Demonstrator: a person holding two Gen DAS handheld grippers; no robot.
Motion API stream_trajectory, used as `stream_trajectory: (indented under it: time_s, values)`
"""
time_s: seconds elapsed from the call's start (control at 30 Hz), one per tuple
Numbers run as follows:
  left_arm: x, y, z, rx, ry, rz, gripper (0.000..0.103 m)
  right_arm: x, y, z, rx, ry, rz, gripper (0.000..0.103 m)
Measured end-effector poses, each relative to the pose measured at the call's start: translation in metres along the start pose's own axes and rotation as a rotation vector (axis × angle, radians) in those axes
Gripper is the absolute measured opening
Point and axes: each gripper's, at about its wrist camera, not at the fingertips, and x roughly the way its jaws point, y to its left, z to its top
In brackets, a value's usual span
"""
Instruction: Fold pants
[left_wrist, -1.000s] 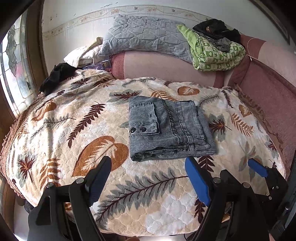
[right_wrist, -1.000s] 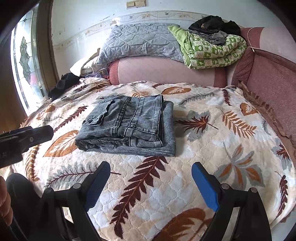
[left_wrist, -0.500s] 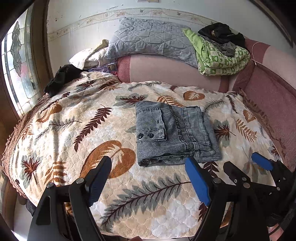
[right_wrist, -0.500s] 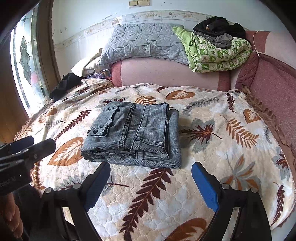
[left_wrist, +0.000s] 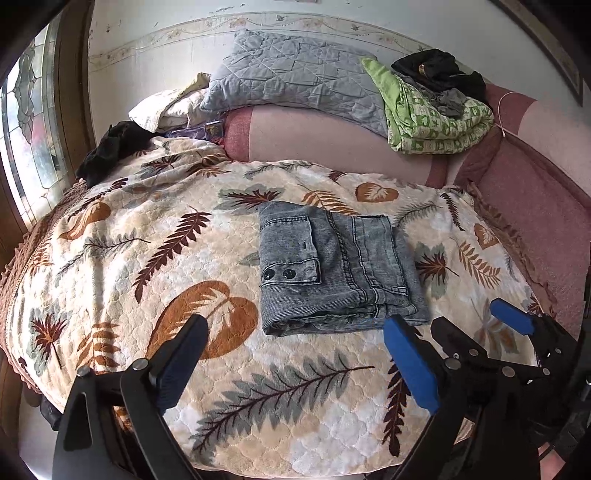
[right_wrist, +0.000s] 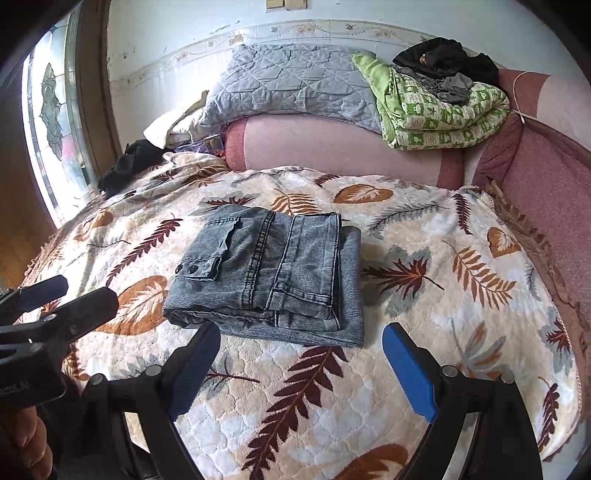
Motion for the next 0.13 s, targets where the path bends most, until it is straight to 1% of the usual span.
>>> stream_trajectory:
  time_s: [0.03, 0.13]
  values:
    - [0.0005, 0.0006, 0.0011, -0.007, -0.003, -0.007, 0.099, 0.0003, 0.0001, 0.0006, -0.002, 0.001, -0.001, 0.091]
    - [0.0022, -0.0010, 0.0038, 0.004, -0.014, 0.018, 0.099, 0.0013, 0.0012, 0.0012, -0.004, 0.004, -0.005, 0.091]
